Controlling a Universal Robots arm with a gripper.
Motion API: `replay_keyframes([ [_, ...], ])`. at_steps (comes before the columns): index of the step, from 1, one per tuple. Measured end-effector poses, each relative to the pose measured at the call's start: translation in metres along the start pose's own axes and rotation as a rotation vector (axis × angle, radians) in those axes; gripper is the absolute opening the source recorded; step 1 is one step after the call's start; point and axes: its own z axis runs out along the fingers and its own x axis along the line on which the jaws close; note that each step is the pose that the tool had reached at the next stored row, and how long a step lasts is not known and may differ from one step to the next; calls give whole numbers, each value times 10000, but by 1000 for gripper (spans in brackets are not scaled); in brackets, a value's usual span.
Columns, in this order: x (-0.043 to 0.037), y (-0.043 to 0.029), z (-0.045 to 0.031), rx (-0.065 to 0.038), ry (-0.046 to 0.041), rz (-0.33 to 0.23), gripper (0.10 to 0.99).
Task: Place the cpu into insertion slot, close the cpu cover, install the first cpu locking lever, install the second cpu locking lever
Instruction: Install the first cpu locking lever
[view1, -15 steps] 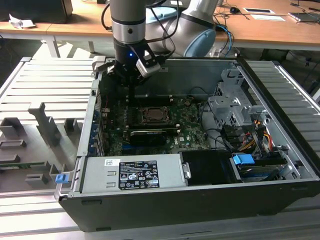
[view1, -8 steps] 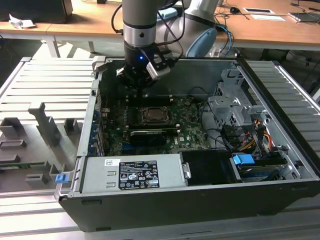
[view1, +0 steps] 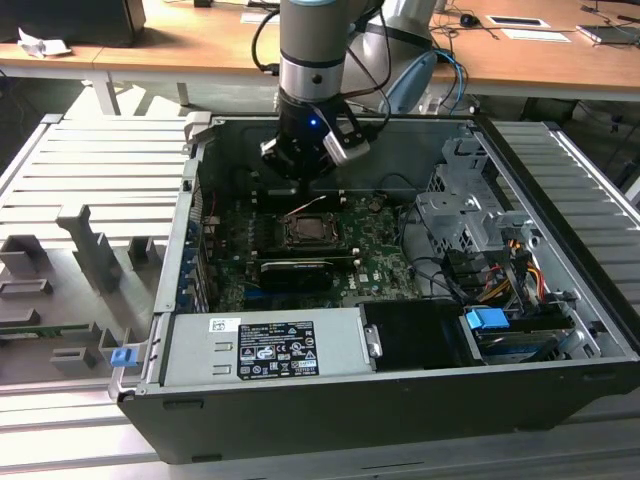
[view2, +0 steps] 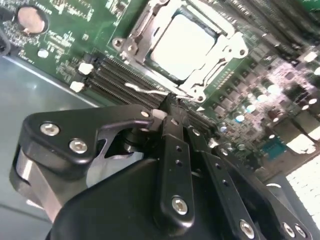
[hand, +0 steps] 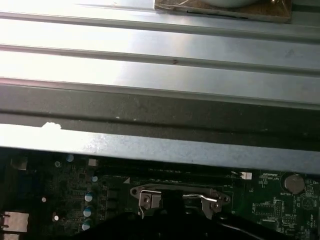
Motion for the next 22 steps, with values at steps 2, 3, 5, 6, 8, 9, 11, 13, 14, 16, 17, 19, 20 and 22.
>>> replay_keyframes([
  [2, 1, -1, 17, -25, -70, -4, 106],
  [3, 0, -2, 18, -16, -181, -15, 106],
  [5, 0, -2, 24, 0, -398, -37, 106],
  [6, 0, -2, 31, 2, -448, -44, 106],
  [8, -4, -2, 60, 1, -453, -47, 106],
  [9, -8, 1, 73, -1, -452, -45, 106],
  [11, -22, 6, 97, -10, -449, -46, 106],
  [13, -32, 6, 106, -94, -455, -43, 106],
  [14, -38, 6, 113, -144, -458, -42, 106],
  [16, -52, 10, 128, -178, -441, -40, 106],
  [17, -56, 10, 133, -182, -426, -38, 106],
  [19, -64, 11, 145, -195, -402, -34, 106],
  [20, -72, 11, 153, -207, -387, -33, 106],
  [22, -101, 8, 175, -235, -362, -32, 106],
])
